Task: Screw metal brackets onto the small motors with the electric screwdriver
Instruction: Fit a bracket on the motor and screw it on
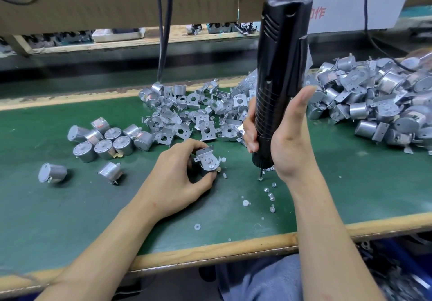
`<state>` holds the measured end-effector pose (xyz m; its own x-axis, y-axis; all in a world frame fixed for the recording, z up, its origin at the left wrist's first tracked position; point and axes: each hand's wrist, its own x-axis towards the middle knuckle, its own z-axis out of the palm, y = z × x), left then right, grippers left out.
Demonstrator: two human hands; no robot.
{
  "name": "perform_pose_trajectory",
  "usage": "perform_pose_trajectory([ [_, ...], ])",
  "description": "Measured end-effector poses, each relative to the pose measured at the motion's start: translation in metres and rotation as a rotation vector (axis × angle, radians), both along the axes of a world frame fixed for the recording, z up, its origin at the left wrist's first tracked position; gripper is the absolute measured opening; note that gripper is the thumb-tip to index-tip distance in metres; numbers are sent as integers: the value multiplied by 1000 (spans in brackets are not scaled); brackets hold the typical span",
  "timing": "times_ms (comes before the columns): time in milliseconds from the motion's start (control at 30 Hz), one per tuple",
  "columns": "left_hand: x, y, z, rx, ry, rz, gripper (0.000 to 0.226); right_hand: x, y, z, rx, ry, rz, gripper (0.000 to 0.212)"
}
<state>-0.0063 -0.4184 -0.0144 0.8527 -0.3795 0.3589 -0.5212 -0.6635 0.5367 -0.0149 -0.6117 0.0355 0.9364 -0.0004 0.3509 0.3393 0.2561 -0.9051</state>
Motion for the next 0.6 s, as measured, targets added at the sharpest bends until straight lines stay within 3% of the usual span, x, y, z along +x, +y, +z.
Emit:
perform_pose_trajectory([
  [600, -5, -1, 5, -91, -110, -52, 35, -3, 20, 19, 1, -70, -14, 68],
])
